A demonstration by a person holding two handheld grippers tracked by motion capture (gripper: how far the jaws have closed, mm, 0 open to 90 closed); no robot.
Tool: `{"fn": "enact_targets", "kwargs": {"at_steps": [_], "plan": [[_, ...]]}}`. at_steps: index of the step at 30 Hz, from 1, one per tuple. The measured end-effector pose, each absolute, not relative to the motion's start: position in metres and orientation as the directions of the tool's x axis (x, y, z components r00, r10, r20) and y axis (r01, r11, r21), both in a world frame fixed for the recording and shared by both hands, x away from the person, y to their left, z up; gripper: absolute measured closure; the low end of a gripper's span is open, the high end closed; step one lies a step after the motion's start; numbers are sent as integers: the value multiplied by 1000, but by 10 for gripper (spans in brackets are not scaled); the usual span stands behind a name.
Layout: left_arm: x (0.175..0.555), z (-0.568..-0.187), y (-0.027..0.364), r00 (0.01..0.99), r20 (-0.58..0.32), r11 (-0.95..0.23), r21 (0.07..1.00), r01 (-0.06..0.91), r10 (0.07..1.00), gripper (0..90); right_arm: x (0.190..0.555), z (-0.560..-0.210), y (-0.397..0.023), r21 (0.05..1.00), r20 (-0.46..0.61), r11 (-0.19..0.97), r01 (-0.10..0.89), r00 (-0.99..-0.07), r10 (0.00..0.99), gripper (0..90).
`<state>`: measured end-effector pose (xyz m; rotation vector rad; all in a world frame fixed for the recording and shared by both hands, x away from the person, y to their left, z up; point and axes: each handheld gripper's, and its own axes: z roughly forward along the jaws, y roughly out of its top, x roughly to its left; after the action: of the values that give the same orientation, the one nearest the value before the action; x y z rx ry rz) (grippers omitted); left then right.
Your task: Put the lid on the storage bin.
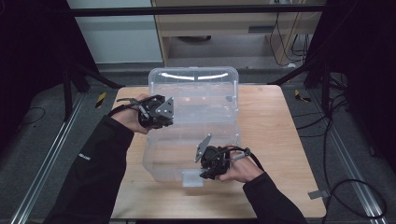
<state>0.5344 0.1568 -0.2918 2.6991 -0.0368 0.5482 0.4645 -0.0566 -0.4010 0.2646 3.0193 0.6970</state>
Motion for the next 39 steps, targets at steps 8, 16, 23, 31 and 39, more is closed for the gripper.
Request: {"fn": "enact_targets", "kwargs": {"at_steps": [8,16,23,31,39], "plan": [[524,-294,158,928,369,-925,369,-95,51,866,465,-401,-57,438,9,885,159,-985,173,715],[518,-296,161,931,363,-921,375,-104,43,864,465,-401,-57,440,6,885,153,-986,168,714],[512,-299,162,936,350,-920,378,-102,40,864,465,-401,-57,440,5,886,148,-987,162,714],[507,-302,165,942,334,-917,385,-107,31,864,465,-401,-58,448,3,882,147,-987,163,712],[504,-304,166,946,323,-913,396,-103,33,863,463,-401,-58,448,-11,883,138,-987,159,708]]}}
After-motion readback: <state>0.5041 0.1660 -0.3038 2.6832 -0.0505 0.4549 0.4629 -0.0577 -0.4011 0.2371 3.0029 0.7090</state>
